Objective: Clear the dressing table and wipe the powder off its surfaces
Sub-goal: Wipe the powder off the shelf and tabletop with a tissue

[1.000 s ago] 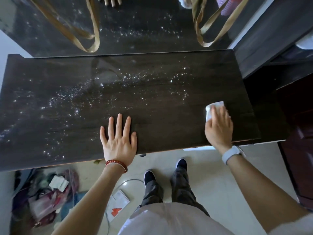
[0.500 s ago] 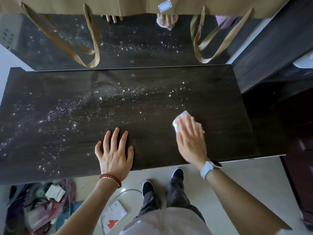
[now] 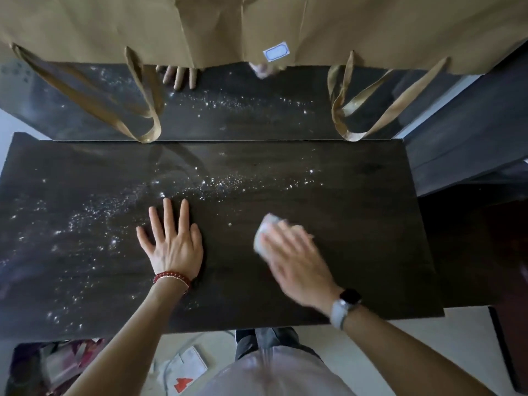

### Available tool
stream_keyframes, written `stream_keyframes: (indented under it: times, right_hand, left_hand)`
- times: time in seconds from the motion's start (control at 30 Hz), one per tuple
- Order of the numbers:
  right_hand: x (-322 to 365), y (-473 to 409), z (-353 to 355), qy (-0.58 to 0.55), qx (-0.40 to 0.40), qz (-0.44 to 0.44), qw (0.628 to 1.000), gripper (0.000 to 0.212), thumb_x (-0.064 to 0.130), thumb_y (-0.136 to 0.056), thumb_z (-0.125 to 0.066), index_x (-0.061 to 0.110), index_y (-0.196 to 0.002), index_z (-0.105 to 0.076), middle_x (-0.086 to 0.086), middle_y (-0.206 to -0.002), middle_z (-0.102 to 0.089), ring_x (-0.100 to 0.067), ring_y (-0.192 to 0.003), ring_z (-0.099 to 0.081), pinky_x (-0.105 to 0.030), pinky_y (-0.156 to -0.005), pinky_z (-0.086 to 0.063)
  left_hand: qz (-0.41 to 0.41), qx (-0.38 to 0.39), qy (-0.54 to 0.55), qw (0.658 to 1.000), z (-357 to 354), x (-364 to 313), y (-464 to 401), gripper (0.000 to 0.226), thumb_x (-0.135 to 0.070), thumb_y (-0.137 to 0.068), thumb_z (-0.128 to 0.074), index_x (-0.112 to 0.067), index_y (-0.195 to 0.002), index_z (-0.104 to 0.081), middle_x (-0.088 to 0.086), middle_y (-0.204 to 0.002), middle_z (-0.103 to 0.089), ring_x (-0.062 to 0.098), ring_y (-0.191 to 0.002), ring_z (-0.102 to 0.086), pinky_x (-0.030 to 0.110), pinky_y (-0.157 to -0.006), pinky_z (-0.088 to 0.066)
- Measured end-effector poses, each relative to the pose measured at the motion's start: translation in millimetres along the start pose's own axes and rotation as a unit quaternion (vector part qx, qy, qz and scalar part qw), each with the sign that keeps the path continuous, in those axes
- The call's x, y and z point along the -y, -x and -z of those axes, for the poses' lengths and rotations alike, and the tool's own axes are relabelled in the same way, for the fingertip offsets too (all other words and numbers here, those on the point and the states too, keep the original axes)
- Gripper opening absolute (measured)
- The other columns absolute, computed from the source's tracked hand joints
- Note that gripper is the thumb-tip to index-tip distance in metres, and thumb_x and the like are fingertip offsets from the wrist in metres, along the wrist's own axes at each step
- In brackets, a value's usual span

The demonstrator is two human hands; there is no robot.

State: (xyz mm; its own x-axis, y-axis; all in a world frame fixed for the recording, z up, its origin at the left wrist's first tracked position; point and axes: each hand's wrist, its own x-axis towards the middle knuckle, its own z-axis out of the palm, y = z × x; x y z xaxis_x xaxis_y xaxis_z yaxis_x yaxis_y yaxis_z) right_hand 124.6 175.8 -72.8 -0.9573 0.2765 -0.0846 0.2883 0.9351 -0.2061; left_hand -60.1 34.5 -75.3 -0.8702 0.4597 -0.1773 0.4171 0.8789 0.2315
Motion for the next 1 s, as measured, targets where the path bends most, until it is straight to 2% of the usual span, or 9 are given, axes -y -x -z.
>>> stream_keyframes:
  times: [0.17, 0.23, 0.37, 0.47, 0.53, 0.63, 0.7, 0.87, 1.0]
  right_hand:
    - [-88, -79, 29, -0.05, -0.06, -0.358, 0.931, 0.049, 0.025, -0.095, -0.028, 0.016, -0.143, -0.025, -0.015, -0.154, -0.019, -0.032, -0.141, -0.017, -0.049, -0.114, -0.014]
    - [-61, -115, 25, -0.042, -0.068, -0.305, 0.949, 0.046, 0.027, -0.091, -0.029, 0.019, -0.137, -0.031, -0.012, -0.15, -0.026, -0.031, -0.137, -0.024, -0.049, -0.11, -0.02]
    - [39, -98, 2, -0.041, -0.024, 0.02, 0.999, 0.044, 0.028, -0.089, -0.035, 0.024, -0.132, -0.041, -0.003, -0.146, -0.04, -0.027, -0.136, -0.032, -0.047, -0.113, -0.023]
    - [1, -63, 5, -0.018, -0.02, 0.047, 0.999, 0.043, 0.026, -0.09, -0.038, 0.024, -0.132, -0.043, -0.003, -0.143, -0.045, -0.029, -0.134, -0.037, -0.049, -0.109, -0.032]
    - [-49, -59, 13, 0.012, -0.035, -0.075, 0.997, 0.042, 0.022, -0.09, -0.037, 0.019, -0.131, -0.041, -0.011, -0.142, -0.043, -0.035, -0.131, -0.037, -0.05, -0.105, -0.034]
    - [-81, -90, 25, -0.049, -0.041, -0.33, 0.942, 0.048, 0.024, -0.095, -0.031, 0.016, -0.142, -0.026, -0.016, -0.153, -0.021, -0.034, -0.142, -0.016, -0.051, -0.114, -0.013]
    - [-56, -127, 22, -0.081, -0.072, -0.387, 0.916, 0.052, 0.028, -0.095, -0.029, 0.016, -0.144, -0.021, -0.014, -0.155, -0.013, -0.031, -0.143, -0.007, -0.048, -0.115, -0.003]
    - [61, -167, 1, -0.082, -0.027, -0.091, 0.992, 0.05, 0.027, -0.093, -0.026, 0.021, -0.142, -0.022, -0.006, -0.156, -0.014, -0.027, -0.144, -0.004, -0.045, -0.117, -0.003]
    - [60, -121, -2, -0.059, 0.035, 0.119, 0.991, 0.045, 0.027, -0.095, -0.025, 0.023, -0.139, -0.03, -0.004, -0.154, -0.024, -0.027, -0.143, -0.015, -0.047, -0.117, -0.011]
  left_hand:
    - [0.019, -0.012, -0.015, 1.0, -2, -3, 1, 0.056, -0.034, -0.085, -0.023, -0.025, -0.14, -0.029, 0.007, -0.153, -0.021, 0.029, -0.142, -0.008, 0.056, -0.111, -0.003]
    - [0.02, -0.017, -0.027, 0.999, -3, -3, 0, 0.058, -0.037, -0.084, -0.019, -0.024, -0.139, -0.031, 0.008, -0.152, -0.023, 0.03, -0.141, -0.011, 0.056, -0.111, -0.004]
    - [0.018, -0.012, -0.037, 0.999, -3, -1, 0, 0.06, -0.041, -0.083, -0.017, -0.024, -0.139, -0.032, 0.008, -0.151, -0.025, 0.03, -0.141, -0.013, 0.055, -0.11, -0.005]
    - [0.024, -0.016, -0.035, 0.999, -3, -1, 0, 0.059, -0.04, -0.083, -0.018, -0.025, -0.139, -0.032, 0.008, -0.151, -0.026, 0.03, -0.141, -0.014, 0.055, -0.111, -0.004]
    - [0.023, -0.015, -0.034, 0.999, -4, -1, 0, 0.058, -0.04, -0.084, -0.019, -0.025, -0.139, -0.032, 0.008, -0.151, -0.026, 0.03, -0.141, -0.013, 0.055, -0.111, -0.004]
    - [0.021, -0.014, -0.036, 0.999, -4, -1, 0, 0.059, -0.04, -0.084, -0.018, -0.026, -0.139, -0.031, 0.007, -0.152, -0.025, 0.029, -0.141, -0.013, 0.055, -0.111, -0.003]
    - [0.025, -0.011, -0.035, 0.999, -2, 0, 0, 0.059, -0.042, -0.084, -0.017, -0.028, -0.14, -0.03, 0.005, -0.152, -0.024, 0.028, -0.141, -0.012, 0.052, -0.111, -0.002]
    - [-0.005, -0.023, 0.031, 0.999, 13, 14, -6, 0.05, -0.032, -0.086, -0.032, -0.027, -0.134, -0.041, 0.002, -0.147, -0.036, 0.024, -0.136, -0.026, 0.044, -0.107, -0.014]
    - [0.012, -0.073, 0.059, 0.995, 34, 53, -15, 0.046, -0.024, -0.085, -0.035, -0.02, -0.13, -0.048, 0.004, -0.141, -0.044, 0.025, -0.135, -0.031, 0.047, -0.109, -0.014]
